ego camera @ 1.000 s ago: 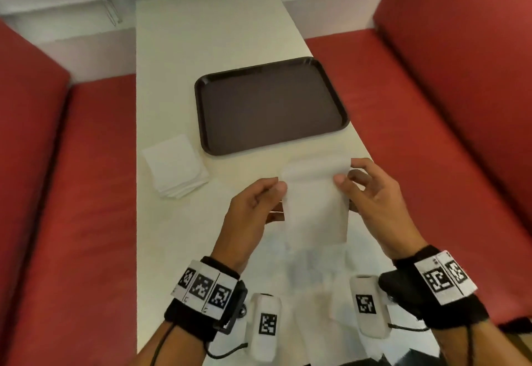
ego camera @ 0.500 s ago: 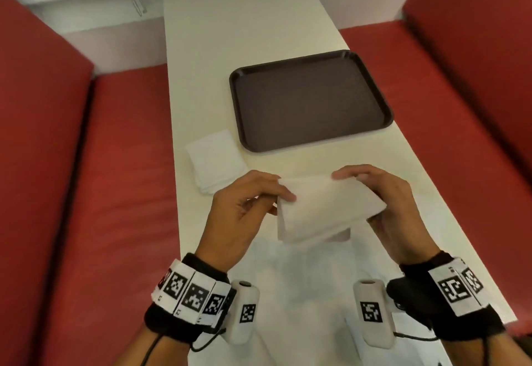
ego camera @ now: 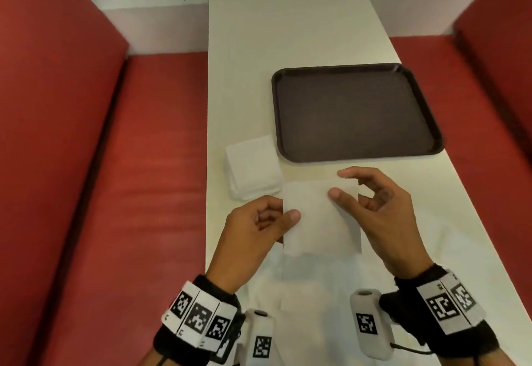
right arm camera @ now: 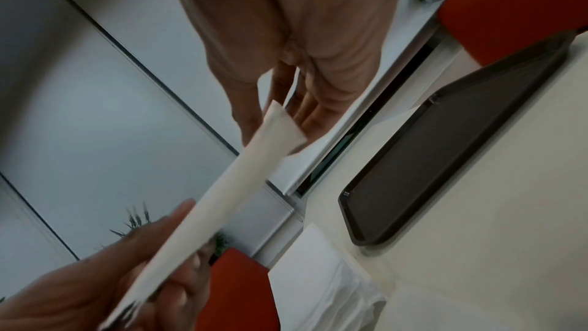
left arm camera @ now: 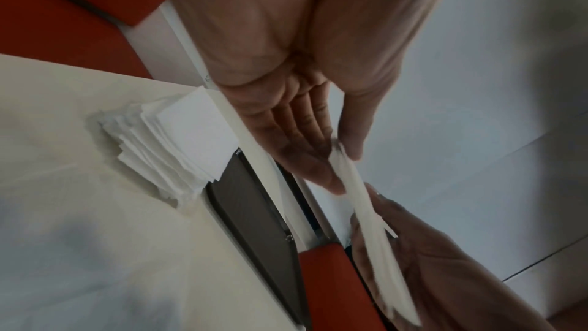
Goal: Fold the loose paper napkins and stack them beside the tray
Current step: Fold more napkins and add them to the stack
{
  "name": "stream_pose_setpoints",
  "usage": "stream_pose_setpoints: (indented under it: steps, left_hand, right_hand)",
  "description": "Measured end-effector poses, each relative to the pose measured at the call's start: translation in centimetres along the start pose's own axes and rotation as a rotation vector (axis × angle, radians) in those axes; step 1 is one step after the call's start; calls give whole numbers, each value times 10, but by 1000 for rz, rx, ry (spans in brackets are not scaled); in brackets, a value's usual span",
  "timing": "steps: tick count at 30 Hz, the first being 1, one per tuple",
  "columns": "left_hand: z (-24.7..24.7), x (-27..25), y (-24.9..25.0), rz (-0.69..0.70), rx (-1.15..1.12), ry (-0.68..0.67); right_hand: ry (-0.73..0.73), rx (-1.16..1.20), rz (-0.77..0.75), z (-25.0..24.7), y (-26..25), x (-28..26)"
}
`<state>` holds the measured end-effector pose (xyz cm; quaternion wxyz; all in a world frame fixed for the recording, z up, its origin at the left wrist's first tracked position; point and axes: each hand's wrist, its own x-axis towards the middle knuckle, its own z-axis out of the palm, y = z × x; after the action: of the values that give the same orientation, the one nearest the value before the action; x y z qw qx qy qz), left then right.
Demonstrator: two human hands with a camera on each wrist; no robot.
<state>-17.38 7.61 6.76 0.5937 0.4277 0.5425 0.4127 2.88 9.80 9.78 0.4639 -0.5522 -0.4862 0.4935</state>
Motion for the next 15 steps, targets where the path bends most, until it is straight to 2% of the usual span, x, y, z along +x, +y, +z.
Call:
stream_pose_setpoints:
  steps: [4,9,15]
  left_hand:
    - [-11,16,-3,-8,21,72]
    - [-46,68,-10,-19,44,326]
    - [-68,103,-29,-32,335,488]
  right_hand:
    - [20,6,30,16,12,16]
    - [30,17,34,26,25,32]
    - [55,-90,109,-2,50,28]
